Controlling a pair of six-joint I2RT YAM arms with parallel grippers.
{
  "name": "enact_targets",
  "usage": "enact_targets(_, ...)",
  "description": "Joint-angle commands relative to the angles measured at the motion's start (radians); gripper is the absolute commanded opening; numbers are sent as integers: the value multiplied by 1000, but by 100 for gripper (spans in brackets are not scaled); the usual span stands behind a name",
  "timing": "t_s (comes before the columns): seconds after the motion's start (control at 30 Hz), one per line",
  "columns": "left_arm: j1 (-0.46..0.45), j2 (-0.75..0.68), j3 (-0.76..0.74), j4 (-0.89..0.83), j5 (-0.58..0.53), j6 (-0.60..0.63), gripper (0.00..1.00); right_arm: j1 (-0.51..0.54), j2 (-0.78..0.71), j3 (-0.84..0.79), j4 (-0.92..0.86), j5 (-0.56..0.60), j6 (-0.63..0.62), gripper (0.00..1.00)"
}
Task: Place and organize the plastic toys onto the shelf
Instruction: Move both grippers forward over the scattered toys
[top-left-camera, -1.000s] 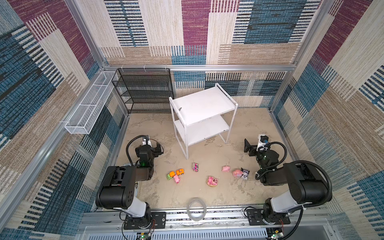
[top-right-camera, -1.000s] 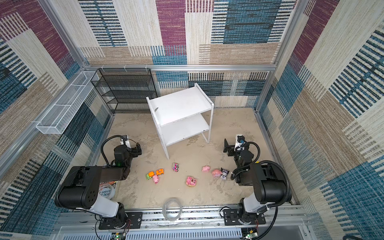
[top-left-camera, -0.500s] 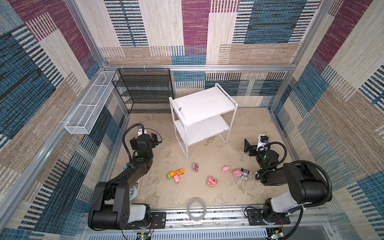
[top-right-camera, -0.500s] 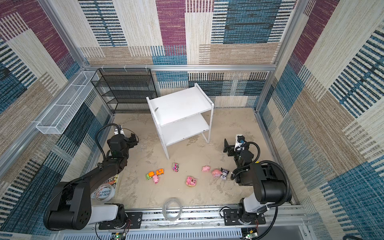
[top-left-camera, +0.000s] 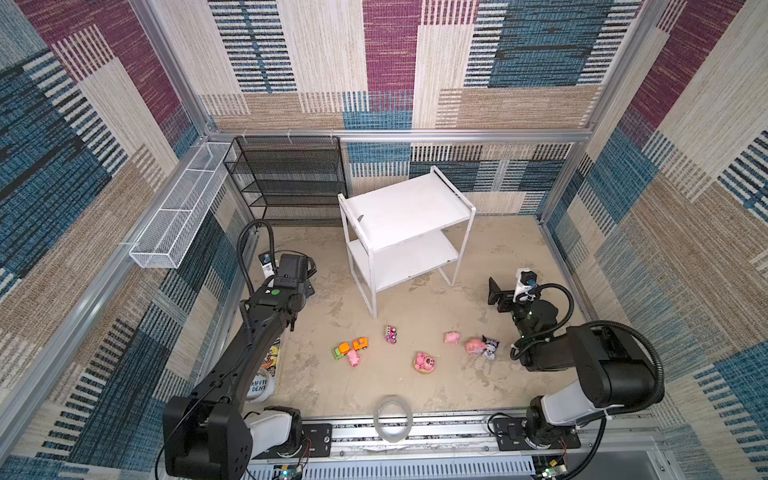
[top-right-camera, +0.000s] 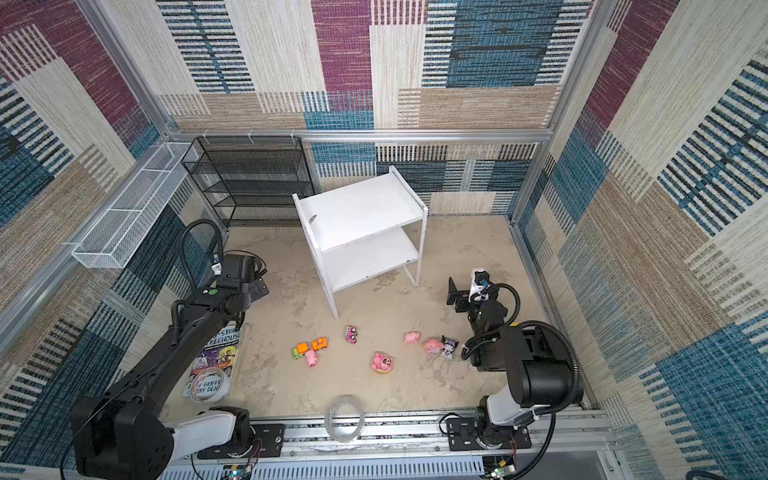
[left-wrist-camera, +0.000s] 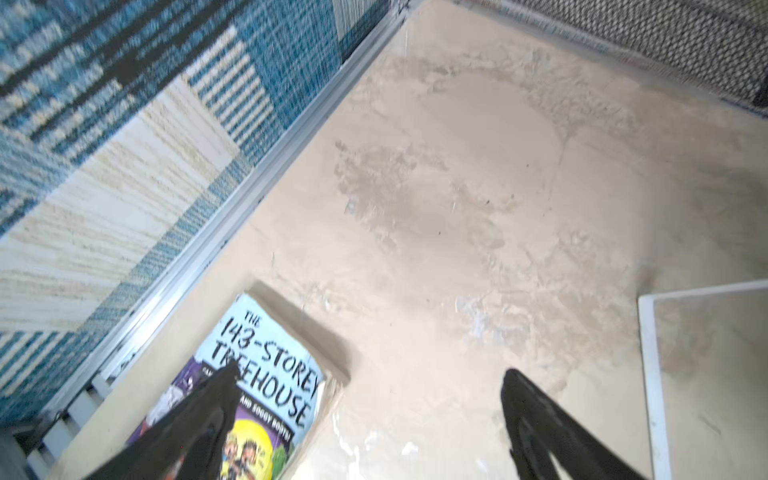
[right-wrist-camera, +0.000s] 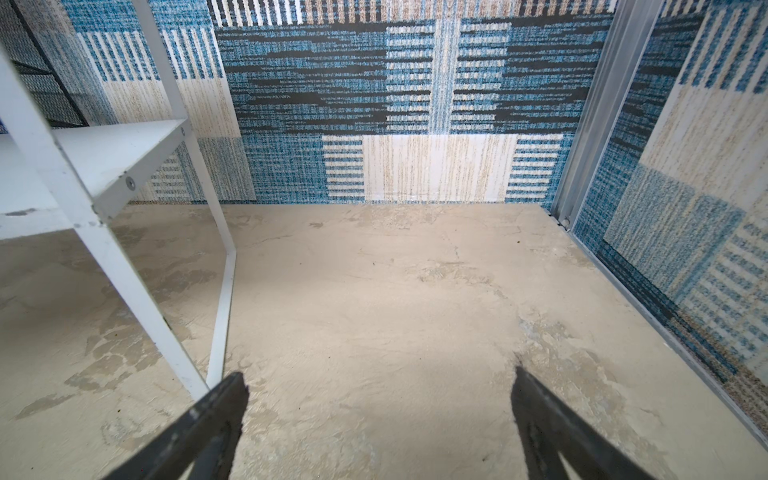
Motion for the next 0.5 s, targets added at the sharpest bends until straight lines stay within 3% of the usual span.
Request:
enact_targets(0.0, -7, -38, -11, -181, 139, -57, 99, -1, -2, 5, 18, -1, -4, 100)
enact_targets(0.1, -19, -83, -68, -193, 273, -58, 99, 2, -30, 28, -35, -30, -20, 100)
enact_targets(0.2, -44, -122, -128, -208, 393, -79, 99, 2, -79, 176, -377, 19, 23, 100)
enact_targets(0.33, -122, -178, -194, -235, 435, -135, 99, 8, -83, 245, -536, -36, 124, 100)
enact_targets(0.43, -170, -193, -229, -234, 483, -178, 99, 80, -118, 323, -772, 128, 126, 100)
enact_targets(0.47, -185, -187, -237, -233, 497, -187, 99, 90, -132, 347, -844, 133, 144, 100)
